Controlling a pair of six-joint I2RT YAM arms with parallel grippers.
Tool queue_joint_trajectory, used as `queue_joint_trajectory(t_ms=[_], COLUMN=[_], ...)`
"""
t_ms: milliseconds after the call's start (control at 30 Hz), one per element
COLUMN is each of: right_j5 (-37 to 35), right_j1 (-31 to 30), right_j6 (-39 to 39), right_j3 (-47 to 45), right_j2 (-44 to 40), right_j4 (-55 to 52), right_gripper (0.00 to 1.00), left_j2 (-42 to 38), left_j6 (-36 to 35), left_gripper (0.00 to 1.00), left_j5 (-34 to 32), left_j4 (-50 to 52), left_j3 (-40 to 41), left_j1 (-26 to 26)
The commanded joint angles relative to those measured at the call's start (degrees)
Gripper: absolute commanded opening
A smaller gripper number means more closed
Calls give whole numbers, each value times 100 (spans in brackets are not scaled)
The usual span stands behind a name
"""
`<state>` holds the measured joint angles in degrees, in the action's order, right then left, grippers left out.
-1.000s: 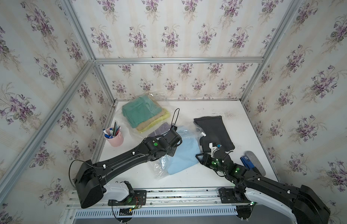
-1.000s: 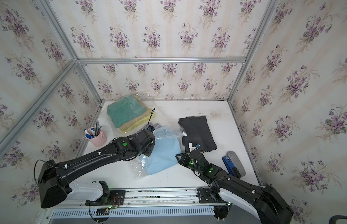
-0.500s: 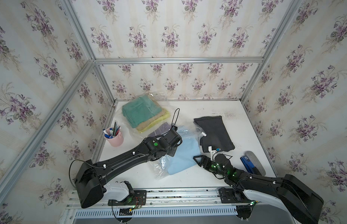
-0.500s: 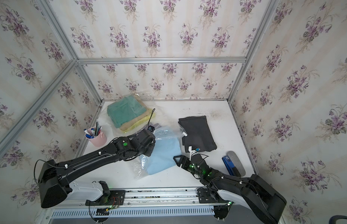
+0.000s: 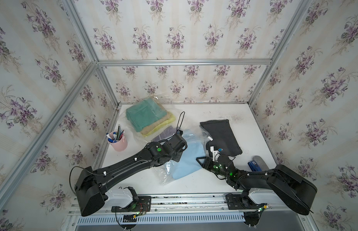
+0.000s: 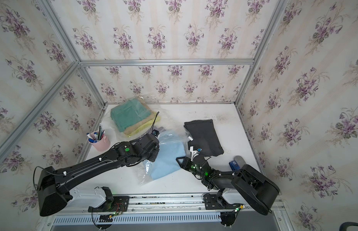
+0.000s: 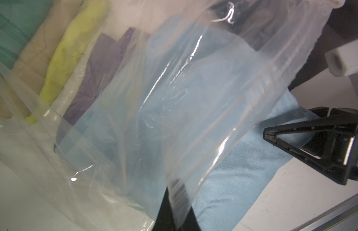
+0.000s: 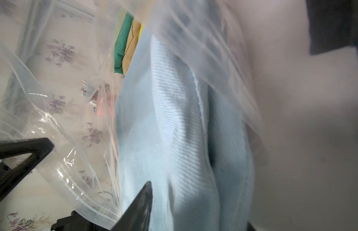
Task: Take the trousers out of the vacuum bag
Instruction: Take out the trousers from the vacuum bag.
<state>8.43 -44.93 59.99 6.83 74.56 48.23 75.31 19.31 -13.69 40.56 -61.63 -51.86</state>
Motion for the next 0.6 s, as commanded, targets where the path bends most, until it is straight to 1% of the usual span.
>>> queue_joint_trajectory(t_ms=[0,100,133,200,233,300,333,400,467,533,567], right_j5=[62,45,28,-8,-27,-59,-98,-201,-247,-232,-220], right_j1=[18,28,37,39,45,68,80,114,170,251,279], right_j6=[-97,-159,-194,-259,-296,-360,-410,-517,-598,-628,-637], right_j3=[79,161,203,317,380,525,621,847,1039,1172,1218], right_j2=[-113,-433,-581,-885,-1061,-1395,-1568,-1845,-2087,-2319,-2406], right_j4=[133,-299,-477,-905,-1141,-1584,-1884,-2571,-3144,-3589,-3786], right_gripper=[36,21,16,9,7,5,4,3,2,1,1], left_j2=[-82,-170,-209,-252,-261,-252,-237,-184,-67,115,206], left_j6=[-46,-77,-101,-124,-121,-86,-68,-72,-51,-45,-26], left_gripper=[10,21,29,39,45,54,64,76,84,96,99], left_j5=[-20,8,7,12,-18,-79,-161,-319,-512,-730,-794], left_j4=[129,228,272,366,442,602,649,734,828,903,921], left_j3=[-32,-131,-163,-256,-332,-513,-600,-792,-1006,-1209,-1273], left_j1=[-43,-137,-185,-291,-366,-576,-718,-1095,-1449,-1773,-1913])
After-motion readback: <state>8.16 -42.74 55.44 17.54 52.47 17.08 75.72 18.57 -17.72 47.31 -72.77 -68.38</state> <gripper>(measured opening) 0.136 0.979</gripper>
